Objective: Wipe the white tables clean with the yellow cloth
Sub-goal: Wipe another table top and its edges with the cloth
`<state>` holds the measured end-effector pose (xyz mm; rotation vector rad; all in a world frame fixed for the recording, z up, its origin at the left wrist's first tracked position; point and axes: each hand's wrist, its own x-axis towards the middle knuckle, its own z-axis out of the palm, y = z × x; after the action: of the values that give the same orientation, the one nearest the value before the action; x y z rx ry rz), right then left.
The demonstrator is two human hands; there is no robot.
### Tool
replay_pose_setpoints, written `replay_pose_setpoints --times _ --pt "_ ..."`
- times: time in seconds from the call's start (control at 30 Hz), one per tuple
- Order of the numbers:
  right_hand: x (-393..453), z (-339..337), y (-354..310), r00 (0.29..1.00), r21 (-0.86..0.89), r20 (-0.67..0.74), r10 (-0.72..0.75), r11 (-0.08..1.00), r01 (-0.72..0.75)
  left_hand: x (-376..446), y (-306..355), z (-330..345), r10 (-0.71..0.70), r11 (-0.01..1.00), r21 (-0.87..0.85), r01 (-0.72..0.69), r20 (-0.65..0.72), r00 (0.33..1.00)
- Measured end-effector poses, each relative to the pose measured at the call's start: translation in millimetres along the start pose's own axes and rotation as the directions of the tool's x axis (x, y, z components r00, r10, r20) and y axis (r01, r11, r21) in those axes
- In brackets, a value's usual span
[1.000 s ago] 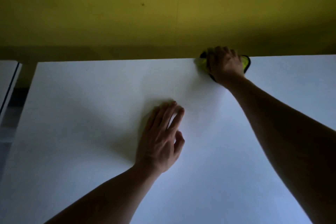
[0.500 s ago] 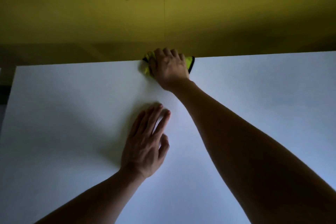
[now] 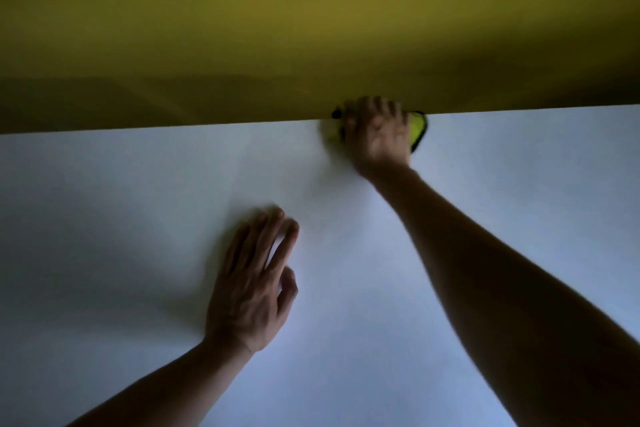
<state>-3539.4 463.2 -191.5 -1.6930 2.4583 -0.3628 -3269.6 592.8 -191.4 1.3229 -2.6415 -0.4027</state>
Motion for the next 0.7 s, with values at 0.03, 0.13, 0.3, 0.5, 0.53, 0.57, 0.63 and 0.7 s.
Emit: replay_pose_setpoints --times 0.03,0.13,0.3,0.5,0.53,0.57,0.63,0.7 --pt "-2.6 4.9 -17.5 0.999 -0.001 0.024 -0.042 0.999 0.042 -0.2 -0.5 0.3 0.007 1.000 0.000 -0.007 -0.001 1.000" --pt "-8.0 14.9 -58.4 0.987 0.027 0.042 -0.152 0.988 0.151 -0.5 -1.7 0.2 0.018 1.000 0.001 -0.018 -0.018 1.000" --pt "-4.3 2.9 -15.6 0.975 0.070 0.045 -0.217 0.974 0.214 0.3 -1.2 1.2 0.037 0.999 0.011 -0.037 -0.043 0.998" --pt "7.5 -33.6 121.3 0.996 0.016 -0.023 -0.086 0.996 0.086 1.4 0.4 1.2 0.049 0.998 0.049 -0.047 -0.042 0.998" --pt "7.9 -37.3 134.1 0.997 0.025 -0.039 -0.065 0.998 0.066 1.0 2.6 0.8 0.048 0.997 0.067 -0.045 -0.039 0.998" --pt "8.8 -38.2 140.3 0.998 0.021 -0.051 -0.038 0.999 0.039 1.0 2.8 0.1 0.050 0.996 0.081 -0.047 -0.031 0.998" --pt "10.7 -35.1 134.2 0.997 -0.003 -0.063 0.037 0.999 -0.038 0.6 5.2 -2.1 0.048 0.992 0.120 -0.047 -0.012 0.999" --pt "12.3 -29.1 107.7 0.997 -0.025 -0.027 0.070 0.997 -0.071 3.1 13.6 -1.8 -0.012 0.985 0.169 0.015 -0.021 1.000"
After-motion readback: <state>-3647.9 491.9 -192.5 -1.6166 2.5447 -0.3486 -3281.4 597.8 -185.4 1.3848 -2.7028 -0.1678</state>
